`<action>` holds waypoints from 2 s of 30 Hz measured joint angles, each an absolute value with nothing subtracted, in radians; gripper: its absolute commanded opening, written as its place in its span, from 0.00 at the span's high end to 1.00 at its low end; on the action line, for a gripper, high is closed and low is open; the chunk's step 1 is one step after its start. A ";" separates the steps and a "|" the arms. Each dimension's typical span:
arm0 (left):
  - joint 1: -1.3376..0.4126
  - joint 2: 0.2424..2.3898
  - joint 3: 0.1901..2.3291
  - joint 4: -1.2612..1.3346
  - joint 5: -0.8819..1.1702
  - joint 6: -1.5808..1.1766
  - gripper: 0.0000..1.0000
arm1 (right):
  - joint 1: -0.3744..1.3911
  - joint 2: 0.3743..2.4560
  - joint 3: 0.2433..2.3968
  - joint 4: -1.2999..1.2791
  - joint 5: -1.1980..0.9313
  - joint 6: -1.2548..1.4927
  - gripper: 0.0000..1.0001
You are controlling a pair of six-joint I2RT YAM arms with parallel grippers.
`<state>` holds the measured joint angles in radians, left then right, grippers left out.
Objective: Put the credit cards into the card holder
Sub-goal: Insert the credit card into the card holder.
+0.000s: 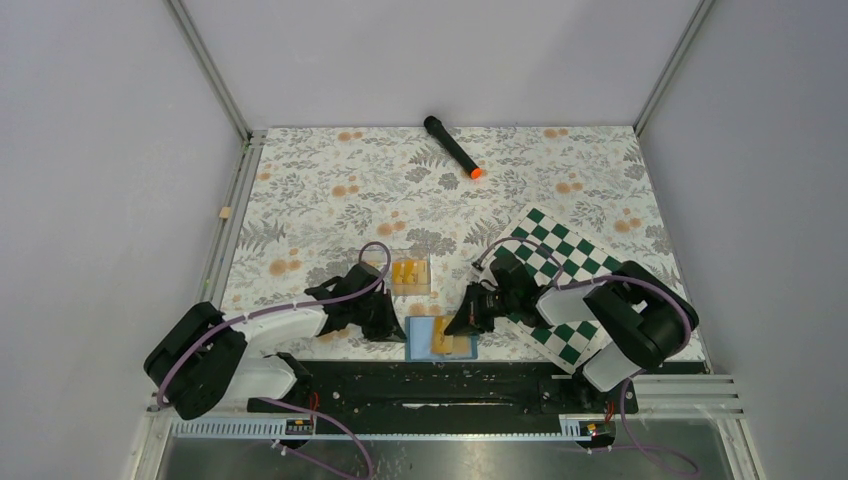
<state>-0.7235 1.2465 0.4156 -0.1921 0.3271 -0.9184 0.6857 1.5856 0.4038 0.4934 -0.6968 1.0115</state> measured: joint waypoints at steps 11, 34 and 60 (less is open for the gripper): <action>-0.727 1.292 0.463 -0.227 0.327 -0.895 1.00 | 0.687 1.597 0.428 0.418 -0.722 0.968 1.00; -0.743 1.336 0.511 -0.267 0.326 -0.860 1.00 | 0.731 1.623 0.521 0.258 -0.680 0.918 0.59; -0.797 1.417 0.574 -0.242 0.323 -0.873 1.00 | 0.796 1.612 0.704 -0.098 -0.550 0.835 0.42</action>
